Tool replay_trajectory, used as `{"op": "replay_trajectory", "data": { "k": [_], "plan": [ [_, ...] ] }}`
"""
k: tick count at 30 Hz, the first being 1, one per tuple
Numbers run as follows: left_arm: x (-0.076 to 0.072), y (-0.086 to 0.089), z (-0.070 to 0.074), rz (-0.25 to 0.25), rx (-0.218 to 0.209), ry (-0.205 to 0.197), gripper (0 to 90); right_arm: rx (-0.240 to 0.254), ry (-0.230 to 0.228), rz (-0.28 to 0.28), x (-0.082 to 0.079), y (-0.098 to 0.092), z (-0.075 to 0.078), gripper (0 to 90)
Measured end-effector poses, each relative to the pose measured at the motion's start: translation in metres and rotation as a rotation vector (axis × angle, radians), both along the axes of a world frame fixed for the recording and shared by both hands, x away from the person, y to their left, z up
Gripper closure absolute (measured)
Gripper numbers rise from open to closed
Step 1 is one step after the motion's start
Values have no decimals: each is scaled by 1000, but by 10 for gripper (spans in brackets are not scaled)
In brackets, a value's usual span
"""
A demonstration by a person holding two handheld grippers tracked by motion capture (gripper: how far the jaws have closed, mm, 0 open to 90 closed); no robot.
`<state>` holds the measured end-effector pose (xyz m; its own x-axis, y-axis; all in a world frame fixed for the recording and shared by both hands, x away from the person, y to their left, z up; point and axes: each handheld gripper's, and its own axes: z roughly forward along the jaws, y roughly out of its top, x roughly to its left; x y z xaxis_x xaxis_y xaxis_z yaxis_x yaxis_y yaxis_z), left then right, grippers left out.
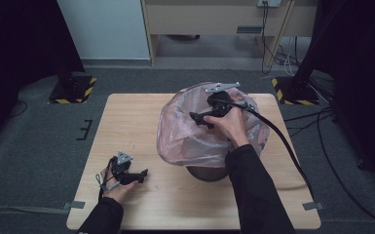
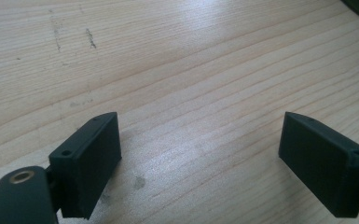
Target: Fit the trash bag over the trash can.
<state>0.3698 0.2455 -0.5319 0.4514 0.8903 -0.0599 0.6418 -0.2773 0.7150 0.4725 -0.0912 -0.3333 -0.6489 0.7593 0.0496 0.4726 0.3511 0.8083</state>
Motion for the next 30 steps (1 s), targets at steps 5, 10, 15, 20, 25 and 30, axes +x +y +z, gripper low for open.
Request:
{"op": "replay_trajectory", "data": {
  "k": [5,10,15,20,25,30],
  "plan": [
    [0,0,0,1,-1,-3,123,22,-43,3,-3,-3,6,163],
    [0,-1,-1,1,0,-5,120,98,-125,-22,-10,-11,18,224],
    [0,-1,-1,0,0,-6,119,114,-178,-50,-16,-22,29,394],
    [0,0,0,-2,0,-4,118,7,-89,-86,-14,-19,20,597],
    [0,0,0,-4,-1,0,118,-98,19,-104,-7,-12,8,629],
    [0,0,0,-3,-1,-3,116,-90,90,-87,2,-5,0,321]
  ]
}}
